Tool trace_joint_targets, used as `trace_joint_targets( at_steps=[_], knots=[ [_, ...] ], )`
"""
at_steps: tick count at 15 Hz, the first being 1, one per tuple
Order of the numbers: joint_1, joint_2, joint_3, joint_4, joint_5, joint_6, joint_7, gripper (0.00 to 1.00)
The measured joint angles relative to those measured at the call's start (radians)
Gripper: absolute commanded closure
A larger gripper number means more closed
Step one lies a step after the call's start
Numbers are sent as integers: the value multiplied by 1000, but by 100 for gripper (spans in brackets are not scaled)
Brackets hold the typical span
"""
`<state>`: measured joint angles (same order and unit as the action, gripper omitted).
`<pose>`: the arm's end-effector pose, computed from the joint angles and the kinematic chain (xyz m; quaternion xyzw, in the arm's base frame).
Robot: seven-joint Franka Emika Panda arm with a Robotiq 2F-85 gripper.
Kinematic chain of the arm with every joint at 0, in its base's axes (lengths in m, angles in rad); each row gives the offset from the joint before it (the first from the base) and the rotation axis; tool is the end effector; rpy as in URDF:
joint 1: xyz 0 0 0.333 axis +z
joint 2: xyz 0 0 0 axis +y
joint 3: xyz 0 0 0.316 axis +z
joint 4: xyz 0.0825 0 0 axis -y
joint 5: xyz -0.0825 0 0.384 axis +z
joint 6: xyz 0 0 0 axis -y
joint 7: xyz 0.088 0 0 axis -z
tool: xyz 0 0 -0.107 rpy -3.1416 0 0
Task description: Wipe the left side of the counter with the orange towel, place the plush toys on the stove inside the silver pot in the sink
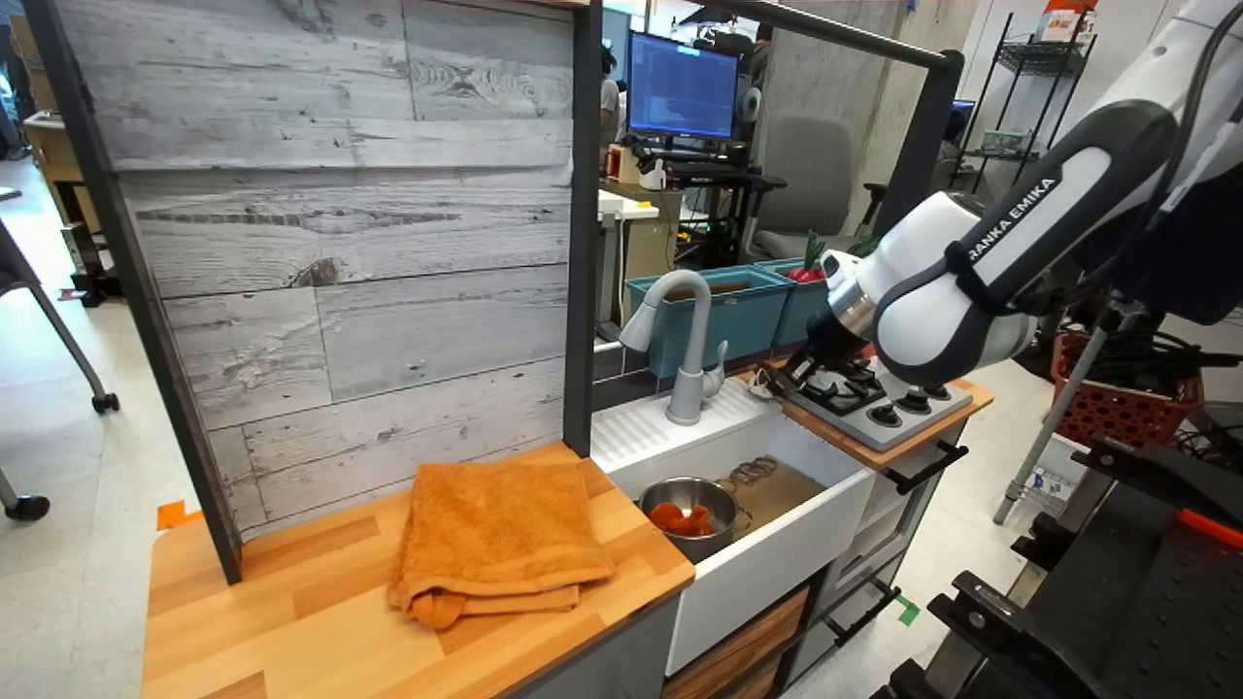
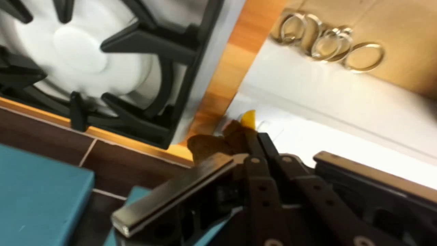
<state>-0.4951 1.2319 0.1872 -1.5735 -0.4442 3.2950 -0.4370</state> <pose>0.6356 -0.1753 -0.0144 0.9434 0.1996 0.2599 0.0515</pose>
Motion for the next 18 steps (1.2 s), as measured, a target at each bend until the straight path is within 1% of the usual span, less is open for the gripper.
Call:
trace_joint_targets(
  at_steps=[2,5,7,8,10,12,15,18],
  knots=[
    [-21,-39,3,-107,-43,14,-4,99],
    [-21,-102,-16,-273,-81,78,-4,99],
    [-5,-144,-39,-381,-101,124,-4,99],
    [14,-162,-54,-423,-103,144,-4,99],
    [73,-186,-79,-477,-102,172,-2,99],
    [146,-194,-97,-494,-101,185,4,99],
    [255,-194,-117,-485,-91,188,16,99],
    [348,-189,-132,-446,-52,185,25,99]
  ],
)
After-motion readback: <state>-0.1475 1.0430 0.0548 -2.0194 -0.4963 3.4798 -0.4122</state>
